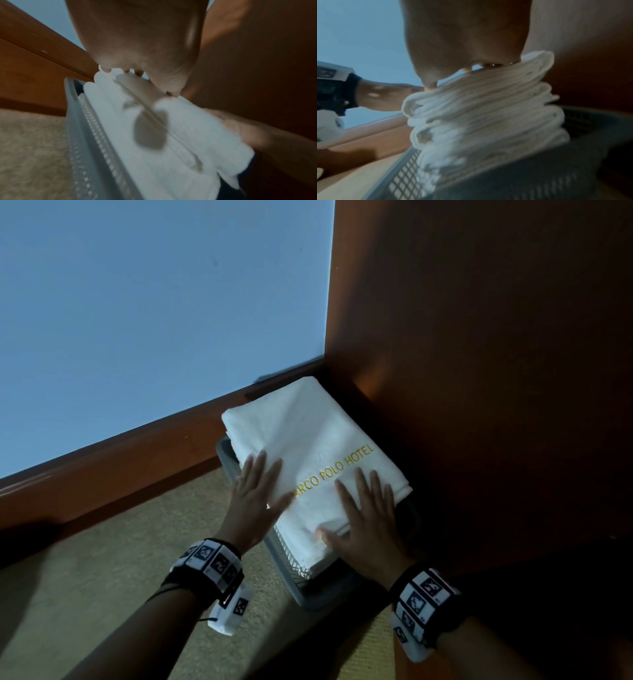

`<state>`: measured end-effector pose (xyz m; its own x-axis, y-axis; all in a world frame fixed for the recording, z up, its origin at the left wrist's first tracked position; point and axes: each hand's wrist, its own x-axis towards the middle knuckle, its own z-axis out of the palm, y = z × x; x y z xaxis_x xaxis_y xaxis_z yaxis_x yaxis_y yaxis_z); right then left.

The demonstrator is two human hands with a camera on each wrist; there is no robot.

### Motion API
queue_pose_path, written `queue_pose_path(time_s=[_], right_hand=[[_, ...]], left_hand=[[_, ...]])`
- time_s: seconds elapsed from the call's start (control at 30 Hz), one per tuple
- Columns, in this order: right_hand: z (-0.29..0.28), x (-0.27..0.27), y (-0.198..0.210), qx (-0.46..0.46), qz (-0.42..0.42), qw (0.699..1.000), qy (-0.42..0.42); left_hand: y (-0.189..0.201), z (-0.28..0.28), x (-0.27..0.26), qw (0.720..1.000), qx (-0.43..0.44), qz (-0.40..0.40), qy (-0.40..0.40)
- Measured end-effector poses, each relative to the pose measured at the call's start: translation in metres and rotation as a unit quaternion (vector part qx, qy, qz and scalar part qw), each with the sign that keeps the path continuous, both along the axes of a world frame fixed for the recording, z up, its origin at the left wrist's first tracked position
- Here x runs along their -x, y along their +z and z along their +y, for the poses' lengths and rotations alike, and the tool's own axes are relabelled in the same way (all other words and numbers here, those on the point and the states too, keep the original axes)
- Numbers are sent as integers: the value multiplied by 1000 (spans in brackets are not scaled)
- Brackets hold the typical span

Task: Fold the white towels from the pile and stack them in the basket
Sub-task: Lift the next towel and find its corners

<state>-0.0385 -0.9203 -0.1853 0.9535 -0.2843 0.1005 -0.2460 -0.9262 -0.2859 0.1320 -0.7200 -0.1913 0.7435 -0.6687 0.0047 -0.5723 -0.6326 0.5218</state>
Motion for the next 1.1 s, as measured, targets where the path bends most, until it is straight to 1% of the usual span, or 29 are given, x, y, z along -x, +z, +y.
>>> queue_pose_path(time_s=[0.03, 0.1, 0.2, 0.27, 0.37, 0.43, 0.57, 0.7, 0.77, 0.83, 0.97, 1.1], right_hand=[[3, 2, -6, 7, 18, 1000, 1], [3, 5, -13, 7, 27, 1000, 0], [2, 6, -2, 7, 53, 999, -1], [10, 4, 12, -15, 66, 998, -11], [36, 2, 31, -56, 31, 998, -13], [62, 2, 36, -78, 14, 997, 7], [136, 5, 44, -109, -33, 991, 65], [228, 11, 53, -107, -50, 985, 129], [274, 10, 55, -103, -65, 979, 166], [321, 7, 60, -100, -60, 972, 205], [413, -1, 77, -101, -31, 955, 277], [497, -12, 80, -121, -16, 932, 341]], left_hand=[[-2, 3, 0, 1000, -2, 7, 1], [-3, 11, 4, 1000, -8, 9, -11], [5, 32, 13, 999, 11, 34, 1], [16, 55, 19, 998, 23, 48, 34], [35, 106, 31, 994, 32, 59, 91], [48, 152, 42, 987, 50, 66, 135], [65, 264, 82, 969, 94, 73, 216], [75, 383, 135, 951, 85, 55, 293], [79, 439, 162, 937, 90, 53, 333], [85, 491, 191, 918, 113, 53, 377], [95, 576, 250, 879, 131, 47, 457], [94, 639, 290, 849, 119, 48, 513]])
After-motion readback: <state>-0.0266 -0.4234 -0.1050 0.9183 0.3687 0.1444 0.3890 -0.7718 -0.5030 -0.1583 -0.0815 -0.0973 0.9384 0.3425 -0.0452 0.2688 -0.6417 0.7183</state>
